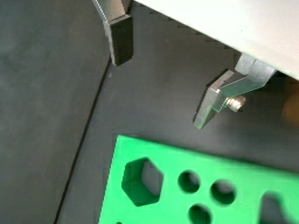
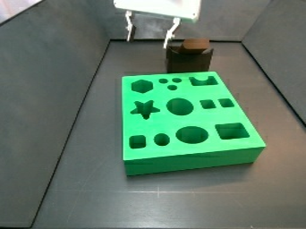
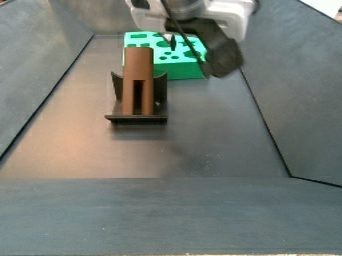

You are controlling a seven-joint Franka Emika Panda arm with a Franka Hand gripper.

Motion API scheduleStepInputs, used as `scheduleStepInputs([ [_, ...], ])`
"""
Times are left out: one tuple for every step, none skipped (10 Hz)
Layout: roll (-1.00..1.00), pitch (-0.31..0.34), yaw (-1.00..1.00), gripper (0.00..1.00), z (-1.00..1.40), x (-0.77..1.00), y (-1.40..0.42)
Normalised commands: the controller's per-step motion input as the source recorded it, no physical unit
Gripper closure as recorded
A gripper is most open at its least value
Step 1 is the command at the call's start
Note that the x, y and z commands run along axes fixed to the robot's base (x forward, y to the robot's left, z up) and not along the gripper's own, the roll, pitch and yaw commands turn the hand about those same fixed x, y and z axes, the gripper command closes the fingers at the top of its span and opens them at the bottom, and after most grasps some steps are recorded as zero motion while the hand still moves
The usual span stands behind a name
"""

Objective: Pick up the square-circle object. Move up. Rotate the square-circle object. Place the square-circle object on the fixture. Regrasp the square-circle object. Move to above the board. Insert the square-circle object.
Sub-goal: Regrasp the square-circle object.

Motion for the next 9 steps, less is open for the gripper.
scheduleStepInputs([
  [0.76, -0.132, -1.0, 0.0, -0.05, -0.03, -0.11],
  [0.74, -0.174, -1.0, 0.0, 0.0, -0.02, -0.03],
  [0.73, -0.2, -1.0, 0.0, 0.01, -0.02, -0.01],
  [0.72, -0.223, -1.0, 0.0, 0.02, -0.02, 0.0],
  [0.72, -0.245, -1.0, 0.0, 0.01, -0.03, -0.01],
  [0.71, -0.268, -1.0, 0.0, 0.0, -0.04, -0.01],
  [0.69, -0.295, -1.0, 0.0, 0.01, -0.05, -0.01],
  [0.68, -0.312, -1.0, 0.0, 0.01, -0.05, -0.01],
  [0.66, -0.328, -1.0, 0.0, 0.01, -0.05, -0.01],
])
